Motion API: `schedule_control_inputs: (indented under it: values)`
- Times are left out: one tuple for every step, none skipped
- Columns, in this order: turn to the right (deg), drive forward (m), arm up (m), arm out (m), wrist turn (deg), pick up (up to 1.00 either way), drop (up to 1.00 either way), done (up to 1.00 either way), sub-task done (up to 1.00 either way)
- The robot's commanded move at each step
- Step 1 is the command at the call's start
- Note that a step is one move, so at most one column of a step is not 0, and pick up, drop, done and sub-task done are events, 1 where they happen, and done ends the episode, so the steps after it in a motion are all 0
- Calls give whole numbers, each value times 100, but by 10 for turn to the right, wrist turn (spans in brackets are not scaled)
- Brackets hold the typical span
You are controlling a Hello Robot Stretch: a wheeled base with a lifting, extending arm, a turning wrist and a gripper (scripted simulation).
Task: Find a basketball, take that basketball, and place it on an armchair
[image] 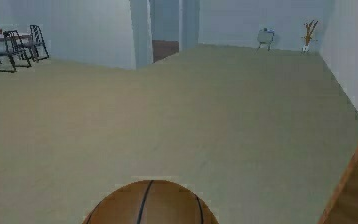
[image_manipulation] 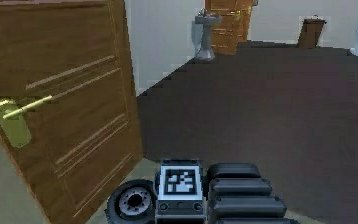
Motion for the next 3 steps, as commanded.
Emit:
schedule_control_inputs:
  values:
    - [0, 100, 0, 0, 0, 0, 0, 0, 0]
    - [0, 100, 0, 0, 0, 0, 0, 0, 0]
    - [0, 100, 0, 0, 0, 0, 0, 0, 0]
